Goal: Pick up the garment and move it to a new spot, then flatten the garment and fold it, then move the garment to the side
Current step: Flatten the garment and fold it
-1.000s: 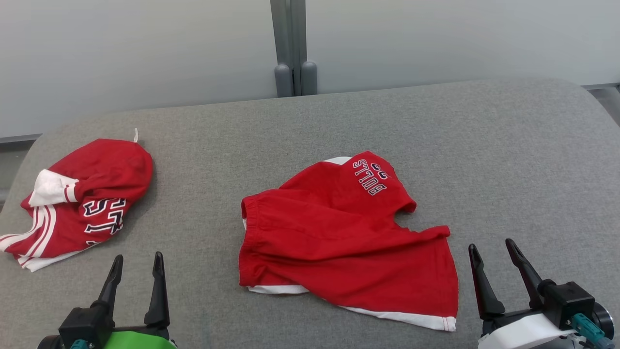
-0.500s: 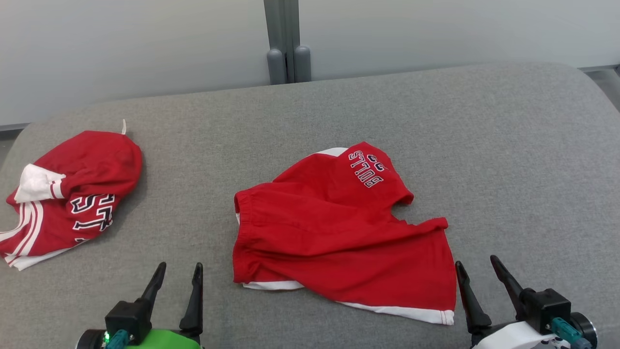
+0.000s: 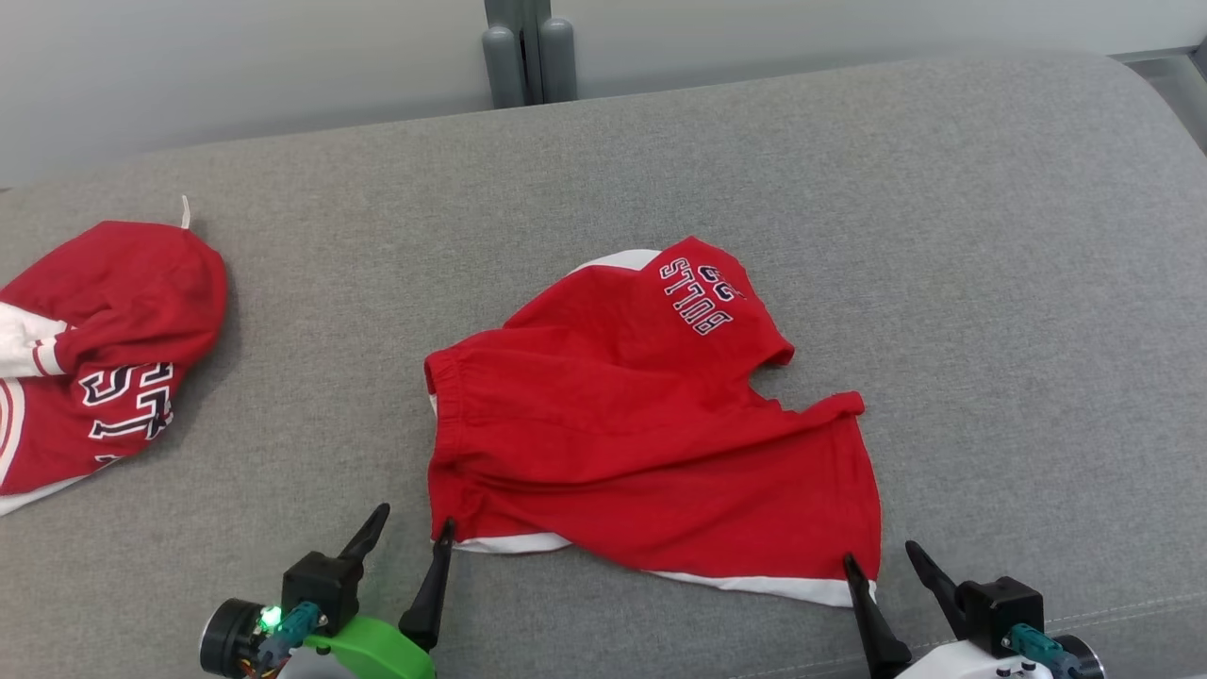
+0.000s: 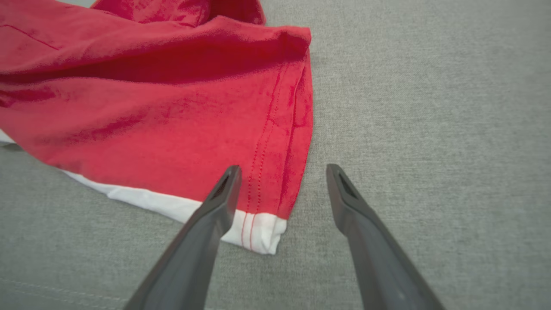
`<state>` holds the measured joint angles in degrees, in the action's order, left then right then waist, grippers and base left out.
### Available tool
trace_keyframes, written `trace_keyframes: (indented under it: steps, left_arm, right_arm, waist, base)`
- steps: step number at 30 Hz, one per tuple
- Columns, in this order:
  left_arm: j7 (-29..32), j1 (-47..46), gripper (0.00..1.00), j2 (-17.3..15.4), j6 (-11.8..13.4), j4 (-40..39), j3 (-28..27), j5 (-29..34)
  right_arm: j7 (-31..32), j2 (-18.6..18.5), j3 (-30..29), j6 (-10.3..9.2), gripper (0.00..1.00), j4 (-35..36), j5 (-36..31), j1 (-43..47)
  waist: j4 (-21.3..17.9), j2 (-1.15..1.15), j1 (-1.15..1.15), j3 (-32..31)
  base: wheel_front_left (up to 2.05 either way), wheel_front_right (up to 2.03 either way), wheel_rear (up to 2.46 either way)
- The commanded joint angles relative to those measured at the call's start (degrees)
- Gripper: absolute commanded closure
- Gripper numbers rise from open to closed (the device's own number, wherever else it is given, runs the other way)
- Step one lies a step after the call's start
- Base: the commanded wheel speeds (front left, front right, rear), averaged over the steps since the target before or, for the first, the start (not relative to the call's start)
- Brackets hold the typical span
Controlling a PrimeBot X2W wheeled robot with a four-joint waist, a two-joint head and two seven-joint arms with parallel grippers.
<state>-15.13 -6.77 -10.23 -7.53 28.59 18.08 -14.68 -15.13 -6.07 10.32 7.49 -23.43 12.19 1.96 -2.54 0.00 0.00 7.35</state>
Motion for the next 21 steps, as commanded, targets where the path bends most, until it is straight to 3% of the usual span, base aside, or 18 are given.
trace_keyframes:
  steps: [1, 7, 17, 18, 19, 20, 21]
  left_arm:
    - [-0.01, -1.40, 0.00, -0.70, 0.11, 0.81, 0.93, -0.49]
    - [-0.01, -3.57, 0.00, -1.96, 0.11, 3.58, 6.73, -1.95]
    - [-0.01, -5.53, 0.00, -1.69, 0.11, 5.71, 10.63, -4.81]
    - [-0.01, -5.58, 0.15, -1.66, 0.11, 5.77, 10.78, -4.97]
    - [-0.01, -5.61, 0.53, -1.59, 0.11, 5.91, 10.96, -5.28]
    - [-0.01, -5.64, 0.86, -1.56, 0.11, 5.99, 11.07, -5.32]
    - [-0.01, -5.57, 1.00, -1.52, 0.11, 6.04, 11.17, -5.34]
  right_arm:
    - [-0.03, 0.36, 0.31, 0.00, 0.00, -0.73, 0.36, -0.64]
    - [-0.03, 0.82, 2.80, 0.00, 0.00, -3.65, 1.71, -1.72]
    - [0.33, 1.93, 6.48, 0.03, 0.00, -9.21, 4.55, -3.16]
    - [0.41, 2.00, 6.76, 0.03, 0.00, -9.57, 4.87, -3.37]
    - [0.43, 2.14, 7.12, 0.04, 0.00, -10.14, 5.54, -3.51]
    - [0.46, 2.26, 7.51, 0.05, 0.40, -10.67, 6.11, -3.62]
    - [0.49, 2.36, 8.04, 0.12, 0.75, -11.20, 6.68, -3.74]
  waist:
    - [-0.42, 0.00, 0.00, 0.77]
    - [-0.94, 0.00, 0.00, 1.62]
    - [-1.25, 0.00, 0.00, 2.02]
    - [-1.24, 0.00, 0.00, 2.02]
    - [-1.25, 0.00, 0.00, 2.00]
    - [-1.24, 0.00, 0.00, 1.96]
    - [-1.24, 0.00, 0.00, 1.89]
  base:
    - [0.00, 0.00, 0.00]
    - [0.00, 0.00, 0.00]
    - [0.00, 0.00, 0.00]
    - [0.00, 0.00, 0.00]
    - [0.00, 0.00, 0.00]
    - [0.00, 0.00, 0.00]
    - [0.00, 0.00, 0.00]
